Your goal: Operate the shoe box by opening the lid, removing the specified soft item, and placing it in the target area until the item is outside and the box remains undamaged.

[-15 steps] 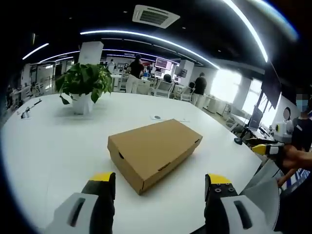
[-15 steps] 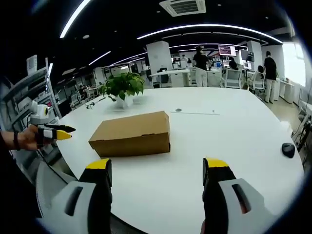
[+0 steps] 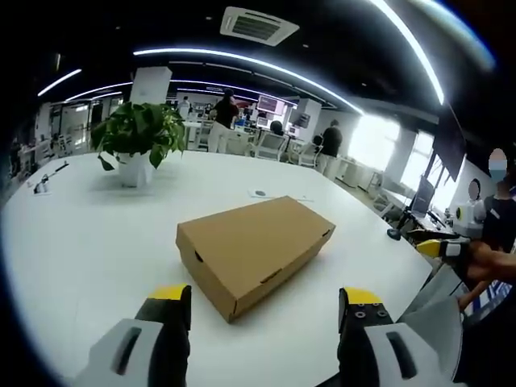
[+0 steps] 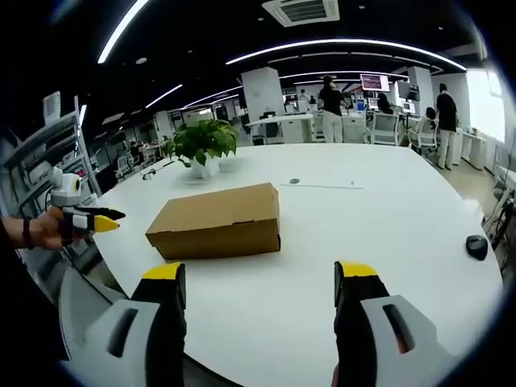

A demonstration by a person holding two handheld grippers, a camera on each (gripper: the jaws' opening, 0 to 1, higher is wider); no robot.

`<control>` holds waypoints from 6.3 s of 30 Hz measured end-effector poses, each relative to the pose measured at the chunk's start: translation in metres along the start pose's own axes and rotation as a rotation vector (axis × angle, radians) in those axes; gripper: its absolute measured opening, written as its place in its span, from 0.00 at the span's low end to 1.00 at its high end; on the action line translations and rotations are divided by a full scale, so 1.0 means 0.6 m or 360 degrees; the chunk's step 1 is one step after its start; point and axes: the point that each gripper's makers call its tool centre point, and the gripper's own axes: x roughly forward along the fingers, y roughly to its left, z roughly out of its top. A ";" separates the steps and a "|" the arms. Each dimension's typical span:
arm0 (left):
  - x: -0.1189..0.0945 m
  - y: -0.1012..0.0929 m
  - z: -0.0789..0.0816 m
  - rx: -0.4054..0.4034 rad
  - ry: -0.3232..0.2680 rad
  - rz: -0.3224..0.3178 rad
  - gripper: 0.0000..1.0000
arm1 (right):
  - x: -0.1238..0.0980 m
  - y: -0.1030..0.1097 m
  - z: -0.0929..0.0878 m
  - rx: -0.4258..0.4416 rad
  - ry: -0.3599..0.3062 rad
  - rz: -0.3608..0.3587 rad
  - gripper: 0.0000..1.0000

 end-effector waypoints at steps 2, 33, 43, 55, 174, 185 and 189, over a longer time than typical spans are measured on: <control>0.000 0.001 -0.001 -0.0007 0.0001 0.0003 0.76 | 0.000 0.000 -0.001 0.0000 0.0004 0.0001 0.71; 0.008 0.002 -0.017 -0.0023 0.0042 -0.0008 0.75 | 0.013 0.004 -0.013 -0.0014 0.0048 0.0028 0.68; 0.024 0.010 -0.017 -0.0027 0.0062 -0.0008 0.74 | 0.062 0.020 -0.003 -0.0039 0.0065 0.0107 0.67; 0.048 0.035 -0.012 -0.0071 0.0048 0.0037 0.74 | 0.117 0.031 0.004 -0.0078 0.0098 0.0187 0.66; 0.020 0.131 0.059 0.0181 -0.0034 0.0393 0.27 | 0.258 0.126 0.145 -0.0269 -0.0008 0.0330 0.43; 0.024 0.154 0.111 0.0402 -0.0066 0.0479 0.14 | 0.266 0.140 0.200 -0.0287 -0.0075 0.0339 0.43; 0.026 0.163 0.129 0.0392 -0.0075 0.0498 0.11 | 0.273 0.142 0.218 -0.0290 -0.0098 0.0348 0.42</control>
